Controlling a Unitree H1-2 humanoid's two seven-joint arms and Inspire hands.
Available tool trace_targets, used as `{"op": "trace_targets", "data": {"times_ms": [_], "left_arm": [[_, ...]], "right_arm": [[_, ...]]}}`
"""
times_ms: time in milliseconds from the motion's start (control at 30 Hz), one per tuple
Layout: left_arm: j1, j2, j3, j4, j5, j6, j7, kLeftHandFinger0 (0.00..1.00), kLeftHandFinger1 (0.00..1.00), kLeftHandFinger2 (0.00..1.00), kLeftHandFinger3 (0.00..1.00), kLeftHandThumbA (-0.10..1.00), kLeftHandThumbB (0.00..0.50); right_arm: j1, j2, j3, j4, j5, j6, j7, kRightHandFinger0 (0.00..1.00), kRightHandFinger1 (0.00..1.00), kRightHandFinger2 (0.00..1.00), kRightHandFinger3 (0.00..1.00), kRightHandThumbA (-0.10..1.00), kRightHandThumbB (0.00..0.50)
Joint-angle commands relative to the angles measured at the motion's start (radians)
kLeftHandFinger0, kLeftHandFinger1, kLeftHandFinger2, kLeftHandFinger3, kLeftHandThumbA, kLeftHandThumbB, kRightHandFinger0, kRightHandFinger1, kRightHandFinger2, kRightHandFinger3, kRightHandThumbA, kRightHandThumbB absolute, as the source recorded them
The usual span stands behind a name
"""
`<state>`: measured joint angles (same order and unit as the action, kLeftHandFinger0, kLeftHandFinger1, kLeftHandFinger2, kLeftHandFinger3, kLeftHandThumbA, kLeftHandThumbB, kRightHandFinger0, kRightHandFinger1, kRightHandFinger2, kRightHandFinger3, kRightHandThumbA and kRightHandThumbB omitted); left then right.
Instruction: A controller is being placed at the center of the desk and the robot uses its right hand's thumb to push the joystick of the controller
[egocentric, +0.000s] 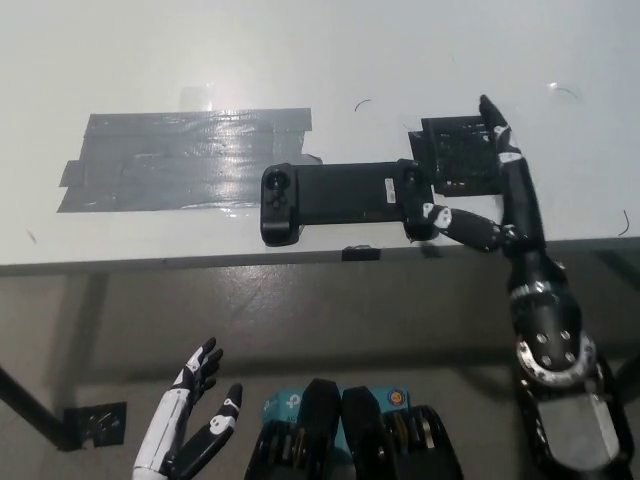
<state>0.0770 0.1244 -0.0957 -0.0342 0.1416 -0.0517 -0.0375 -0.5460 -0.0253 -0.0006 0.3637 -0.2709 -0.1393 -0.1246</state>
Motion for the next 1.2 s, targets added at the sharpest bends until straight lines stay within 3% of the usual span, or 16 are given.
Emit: {"op": "trace_targets", "data": {"times_ms": [0, 467, 533, 600, 1000, 1033, 1100, 1133, 1167], "left_arm": [[-0.004, 0.002, 0.004, -0.025, 0.003, -0.041, 0.001, 1.00, 1.00, 1.00, 1.00, 0.57, 0.000], [-0.030, 0.004, 0.004, -0.027, 0.010, -0.042, 0.002, 1.00, 1.00, 1.00, 1.00, 0.53, 0.000], [-0.032, 0.004, 0.003, -0.026, 0.008, -0.039, -0.001, 1.00, 1.00, 1.00, 1.00, 0.51, 0.000], [-0.035, 0.007, 0.002, -0.025, 0.012, -0.039, -0.001, 1.00, 1.00, 1.00, 1.00, 0.50, 0.000], [-0.053, 0.007, 0.005, -0.030, 0.015, -0.023, 0.001, 1.00, 1.00, 1.00, 1.00, 0.43, 0.000], [-0.053, 0.006, 0.006, -0.032, 0.011, -0.021, 0.000, 1.00, 1.00, 1.00, 1.00, 0.43, 0.000], [-0.057, 0.004, 0.008, -0.030, 0.007, -0.020, 0.000, 1.00, 1.00, 1.00, 1.00, 0.42, 0.000], [-0.058, 0.005, 0.007, -0.031, 0.006, -0.021, -0.002, 1.00, 1.00, 1.00, 1.00, 0.41, 0.000], [-0.060, 0.006, 0.006, -0.031, 0.009, -0.020, -0.002, 1.00, 1.00, 1.00, 1.00, 0.42, 0.000]], "right_arm": [[-0.120, 0.007, -0.021, 0.120, 0.009, 0.011, -0.069, 1.00, 1.00, 1.00, 1.00, 0.96, 0.266], [-0.296, 0.015, -0.038, 0.408, 0.051, -0.024, -0.121, 1.00, 1.00, 1.00, 1.00, 0.96, 0.274], [-0.308, 0.009, -0.043, 0.439, 0.061, -0.029, -0.120, 1.00, 1.00, 1.00, 1.00, 0.97, 0.243], [-0.318, 0.003, -0.046, 0.462, 0.068, -0.025, -0.115, 1.00, 1.00, 1.00, 1.00, 1.00, 0.244], [-0.356, -0.028, -0.061, 0.611, 0.096, -0.076, -0.131, 1.00, 1.00, 1.00, 1.00, 0.94, 0.173], [-0.356, -0.029, -0.062, 0.618, 0.099, -0.078, -0.131, 1.00, 1.00, 1.00, 1.00, 0.90, 0.168], [-0.360, -0.030, -0.070, 0.636, 0.112, -0.089, -0.133, 1.00, 1.00, 1.00, 1.00, 0.64, 0.100], [-0.360, -0.029, -0.073, 0.639, 0.115, -0.091, -0.139, 1.00, 1.00, 1.00, 1.00, 0.39, 0.047], [-0.364, -0.028, -0.079, 0.647, 0.120, -0.099, -0.154, 1.00, 1.00, 1.00, 1.00, 0.02, 0.016]]}}
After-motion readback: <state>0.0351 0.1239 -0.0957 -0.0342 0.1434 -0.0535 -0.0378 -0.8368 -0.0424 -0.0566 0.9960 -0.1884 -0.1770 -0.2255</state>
